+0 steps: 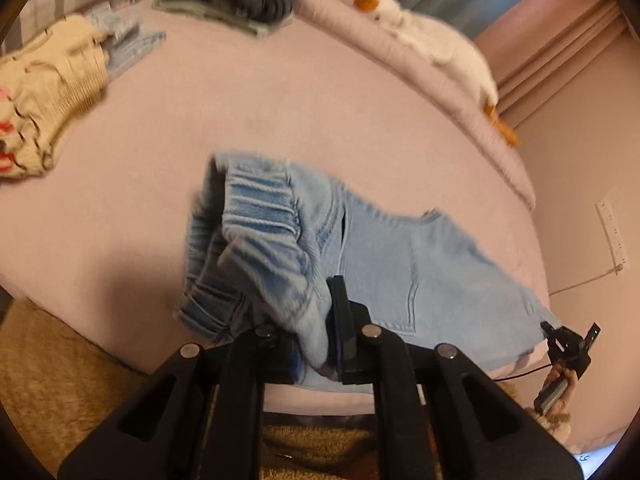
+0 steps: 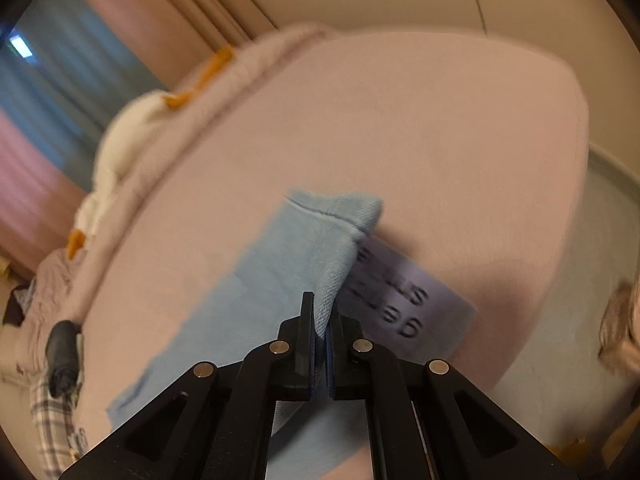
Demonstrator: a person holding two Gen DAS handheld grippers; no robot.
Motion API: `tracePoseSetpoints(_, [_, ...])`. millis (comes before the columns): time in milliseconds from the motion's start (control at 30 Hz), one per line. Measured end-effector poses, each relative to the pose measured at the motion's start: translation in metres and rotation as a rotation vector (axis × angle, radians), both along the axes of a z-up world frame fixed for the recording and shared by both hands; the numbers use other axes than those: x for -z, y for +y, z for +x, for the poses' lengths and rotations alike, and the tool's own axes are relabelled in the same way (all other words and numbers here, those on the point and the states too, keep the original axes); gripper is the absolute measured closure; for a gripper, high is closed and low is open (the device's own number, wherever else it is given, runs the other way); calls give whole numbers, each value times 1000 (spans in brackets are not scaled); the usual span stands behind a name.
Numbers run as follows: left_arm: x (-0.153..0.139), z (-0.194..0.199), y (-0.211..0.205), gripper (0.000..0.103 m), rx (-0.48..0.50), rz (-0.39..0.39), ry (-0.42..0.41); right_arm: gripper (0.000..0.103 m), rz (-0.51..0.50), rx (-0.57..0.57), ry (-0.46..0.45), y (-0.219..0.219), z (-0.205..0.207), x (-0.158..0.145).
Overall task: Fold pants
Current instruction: 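Open the right gripper to release the hems onto the folded jeans, then grasp the waistband edge with the left gripper while the right gripper grasps the jeans edge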
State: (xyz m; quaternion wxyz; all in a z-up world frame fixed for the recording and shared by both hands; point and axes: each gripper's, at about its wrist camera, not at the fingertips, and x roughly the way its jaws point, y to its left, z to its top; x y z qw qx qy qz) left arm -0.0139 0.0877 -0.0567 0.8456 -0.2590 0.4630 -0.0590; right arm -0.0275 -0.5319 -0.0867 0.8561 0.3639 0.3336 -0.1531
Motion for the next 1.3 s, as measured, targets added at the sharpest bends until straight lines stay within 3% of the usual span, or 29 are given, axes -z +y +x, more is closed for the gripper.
tracePoseSetpoints(100, [12, -4, -3, 91, 20, 24, 41, 99, -70, 20, -3, 9, -18, -11])
tracePoseSetpoints(200, [51, -1, 0, 91, 12, 6, 164, 99, -2, 16, 98, -3, -11, 25])
tracePoseSetpoints(233, [52, -1, 3, 91, 9, -8, 161, 99, 26, 27, 167, -5, -8, 45])
tracePoseSetpoints(267, [51, 0, 4, 91, 12, -11, 157, 99, 35, 23, 164, -8, -2, 51])
tracePoseSetpoints(333, [44, -2, 2, 88, 25, 17, 155, 99, 4, 25, 139, -5, -7, 49])
tracePoseSetpoints(433, [38, -1, -3, 87, 29, 58, 159, 99, -41, 37, 201, -3, -5, 42])
tracePoseSetpoints(500, [32, -4, -5, 71, 20, 99, 159, 91, -91, 45, 259, 5, -2, 34])
tracePoseSetpoints(533, [24, -7, -7, 49, 12, 163, 154, 87, -119, 48, 281, 10, -2, 29])
tracePoseSetpoints(567, [18, -9, -3, 34, -2, 214, 131, 73, -155, 53, 298, 14, -4, 23])
tracePoseSetpoints(600, [13, -11, 0, 32, -14, 243, 106, 57, -210, 60, 302, 24, -3, 11])
tracePoseSetpoints(667, [-6, -18, 12, 24, -45, 276, 30, 42, -302, 68, 286, 39, -4, -11])
tracePoseSetpoints(733, [-12, -11, 17, 19, -45, 243, -11, 40, -396, 39, 249, 67, 10, -35])
tracePoseSetpoints(833, [-9, 12, 23, 19, -28, 202, -14, 40, -423, -171, 140, 116, 44, -61])
tracePoseSetpoints(1000, [24, 56, 39, 19, -28, 162, 99, 40, -271, -674, 10, 233, 116, -75])
tracePoseSetpoints(1100, [37, 66, 38, 20, 6, 84, 120, 40, -272, -857, 52, 299, 153, -64])
tracePoseSetpoints(1233, [50, 63, 45, 30, -8, 32, 102, 40, -348, -958, 194, 363, 198, -29])
tracePoseSetpoints(1300, [49, 56, 45, 34, -8, 23, 83, 43, -381, -975, 265, 379, 201, -10])
